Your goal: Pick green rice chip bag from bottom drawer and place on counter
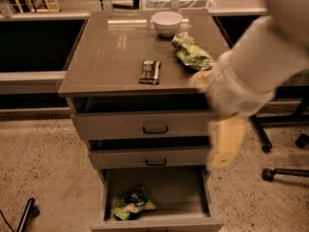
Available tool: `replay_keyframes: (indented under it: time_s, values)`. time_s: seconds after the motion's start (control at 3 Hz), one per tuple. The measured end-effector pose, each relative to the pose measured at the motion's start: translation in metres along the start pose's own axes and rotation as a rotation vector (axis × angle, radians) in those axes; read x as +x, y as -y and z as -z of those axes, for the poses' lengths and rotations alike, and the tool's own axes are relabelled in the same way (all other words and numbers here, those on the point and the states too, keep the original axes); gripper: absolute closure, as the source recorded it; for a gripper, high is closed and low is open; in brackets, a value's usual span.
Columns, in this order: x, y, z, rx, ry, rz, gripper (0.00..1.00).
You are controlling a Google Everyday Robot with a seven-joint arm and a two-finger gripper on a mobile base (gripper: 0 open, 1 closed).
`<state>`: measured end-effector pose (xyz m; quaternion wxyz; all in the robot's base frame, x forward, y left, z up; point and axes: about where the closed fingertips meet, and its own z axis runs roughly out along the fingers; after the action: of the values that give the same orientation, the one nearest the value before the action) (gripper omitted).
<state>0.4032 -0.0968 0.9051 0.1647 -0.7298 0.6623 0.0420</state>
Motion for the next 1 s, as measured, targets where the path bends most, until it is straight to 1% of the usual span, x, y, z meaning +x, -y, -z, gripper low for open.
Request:
replay_keyframes:
  time_s: [0.33,0.67,1.0]
  values:
    - [-0.030,-0.019,-0.034,-0.053,0.030,0.111,0.00]
    - [-0.030,-0.019,-0.034,-0.053,0.030,0.111,0.00]
    - [-0.045,-0.009,-0.068,-0.030,0.019,0.145,0.00]
